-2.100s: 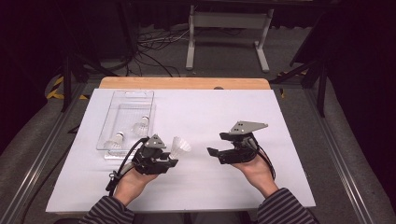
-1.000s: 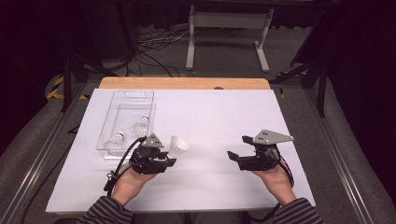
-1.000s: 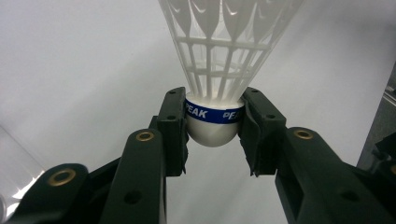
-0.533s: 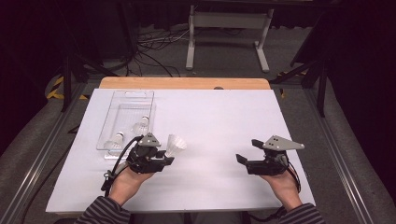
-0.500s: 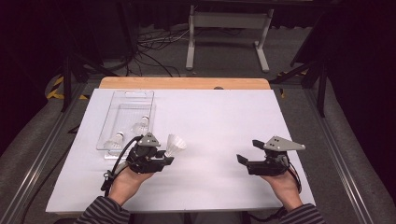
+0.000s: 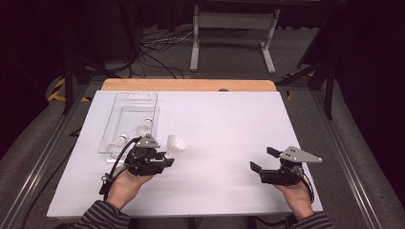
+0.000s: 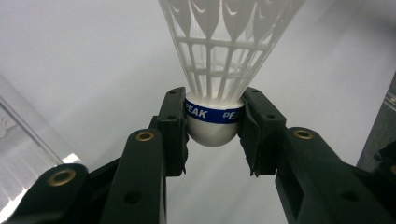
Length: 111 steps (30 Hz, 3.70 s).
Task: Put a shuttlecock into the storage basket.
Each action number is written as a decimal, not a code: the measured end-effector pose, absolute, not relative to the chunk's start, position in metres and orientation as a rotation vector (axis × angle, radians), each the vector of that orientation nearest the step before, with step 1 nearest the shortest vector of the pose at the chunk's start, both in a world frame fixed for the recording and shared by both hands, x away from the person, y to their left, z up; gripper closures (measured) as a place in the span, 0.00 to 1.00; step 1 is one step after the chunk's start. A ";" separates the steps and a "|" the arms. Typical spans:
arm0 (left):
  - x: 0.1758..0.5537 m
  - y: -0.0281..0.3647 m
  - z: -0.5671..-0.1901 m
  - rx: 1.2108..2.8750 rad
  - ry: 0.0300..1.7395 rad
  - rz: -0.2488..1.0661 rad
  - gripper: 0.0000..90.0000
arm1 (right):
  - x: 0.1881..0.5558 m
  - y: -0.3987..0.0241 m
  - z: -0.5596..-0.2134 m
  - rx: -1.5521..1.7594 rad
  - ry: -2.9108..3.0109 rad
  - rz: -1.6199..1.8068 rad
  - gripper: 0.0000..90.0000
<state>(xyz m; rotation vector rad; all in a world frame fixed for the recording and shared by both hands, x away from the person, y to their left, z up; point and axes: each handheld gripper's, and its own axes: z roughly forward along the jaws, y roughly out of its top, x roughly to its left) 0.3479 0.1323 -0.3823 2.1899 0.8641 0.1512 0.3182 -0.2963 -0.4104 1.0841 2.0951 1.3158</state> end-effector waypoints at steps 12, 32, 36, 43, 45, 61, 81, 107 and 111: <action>0.350 0.142 -0.378 2.175 0.893 0.171 0.72 | 0.313 -0.304 -0.422 1.103 2.042 1.351 0.15; 0.359 0.166 -0.365 2.102 0.973 0.165 0.72 | 0.311 -0.308 -0.431 1.126 2.024 1.357 0.14; 0.361 0.171 -0.361 2.104 0.978 0.185 0.72 | 0.311 -0.309 -0.431 1.124 2.021 1.351 0.14; 0.369 0.181 -0.354 2.087 1.006 0.204 0.72 | 0.311 -0.309 -0.431 1.123 2.023 1.350 0.14; 0.371 0.184 -0.352 2.083 1.020 0.213 0.72 | 0.311 -0.308 -0.431 1.118 2.029 1.338 0.14; 0.399 0.197 -0.345 2.083 1.129 0.250 0.72 | 0.310 -0.308 -0.430 1.119 2.020 1.347 0.13; 0.435 0.214 -0.357 2.076 1.319 0.247 0.72 | 0.311 -0.308 -0.431 1.124 2.026 1.354 0.13; 0.469 0.226 -0.378 2.093 1.511 0.268 0.71 | 0.312 -0.306 -0.432 1.117 2.034 1.349 0.13; 0.472 0.228 -0.381 2.092 1.537 0.261 0.71 | 0.311 -0.306 -0.432 1.113 2.034 1.351 0.13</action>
